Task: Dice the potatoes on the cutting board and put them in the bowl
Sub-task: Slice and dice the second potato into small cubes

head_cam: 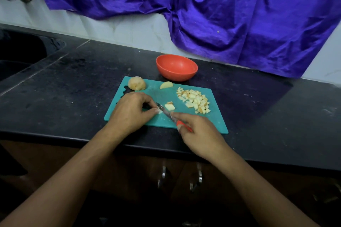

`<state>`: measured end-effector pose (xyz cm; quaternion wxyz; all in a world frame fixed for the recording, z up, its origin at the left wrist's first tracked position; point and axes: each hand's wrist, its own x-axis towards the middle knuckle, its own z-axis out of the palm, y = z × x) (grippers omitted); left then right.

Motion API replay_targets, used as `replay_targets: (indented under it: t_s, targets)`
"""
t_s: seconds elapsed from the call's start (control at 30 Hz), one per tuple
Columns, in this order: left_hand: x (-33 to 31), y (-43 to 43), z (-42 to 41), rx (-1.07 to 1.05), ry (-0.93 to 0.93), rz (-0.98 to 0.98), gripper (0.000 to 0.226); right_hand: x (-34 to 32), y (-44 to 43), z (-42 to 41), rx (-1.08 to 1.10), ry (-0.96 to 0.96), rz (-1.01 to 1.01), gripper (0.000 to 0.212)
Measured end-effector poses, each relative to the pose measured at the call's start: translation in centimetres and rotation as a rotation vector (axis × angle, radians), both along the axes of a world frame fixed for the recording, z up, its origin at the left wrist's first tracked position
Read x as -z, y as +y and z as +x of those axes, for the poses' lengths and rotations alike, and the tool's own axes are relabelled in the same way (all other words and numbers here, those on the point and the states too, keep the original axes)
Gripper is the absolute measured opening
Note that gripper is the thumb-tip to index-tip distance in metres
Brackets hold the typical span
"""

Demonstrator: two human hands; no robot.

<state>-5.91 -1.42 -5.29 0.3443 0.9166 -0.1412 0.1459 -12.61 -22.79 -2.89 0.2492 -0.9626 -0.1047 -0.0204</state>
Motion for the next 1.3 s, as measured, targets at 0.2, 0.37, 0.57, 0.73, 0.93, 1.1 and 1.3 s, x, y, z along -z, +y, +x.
replay_targets:
  t_s: [0.2,0.37,0.57,0.73,0.93,1.1,1.3]
  targets:
    - [-0.1,-0.1,-0.5,0.026,0.024,-0.032,0.011,-0.6,-1.6,0.4,0.159,-0.061,0.144,0.043]
    - [-0.3,-0.1,-0.9,0.059,0.053,-0.084,0.015,-1.4,-0.8,0.7,0.116,-0.078,-0.222,0.047]
    - [-0.5,-0.2,-0.8,0.004,0.039,-0.024,0.032,-1.8,-0.5,1.6,-0.016,-0.1,-0.347,0.049]
    - [-0.7,-0.5,-0.7,0.025,0.027,0.096,0.047,-1.7,-1.5,2.6,-0.101,-0.109,-0.366,0.05]
    - [-0.5,-1.0,-1.0,0.004,0.058,0.007,0.042,-1.4,-1.5,4.1,-0.172,-0.152,-0.364,0.051]
    - [-0.3,-1.6,-1.4,-0.061,0.074,-0.069,0.032,-1.2,-1.8,5.4,-0.258,-0.174,-0.378,0.051]
    - [-0.2,-2.0,-1.6,-0.09,0.026,-0.015,0.038,-0.9,-2.4,6.3,-0.246,-0.191,-0.3,0.05]
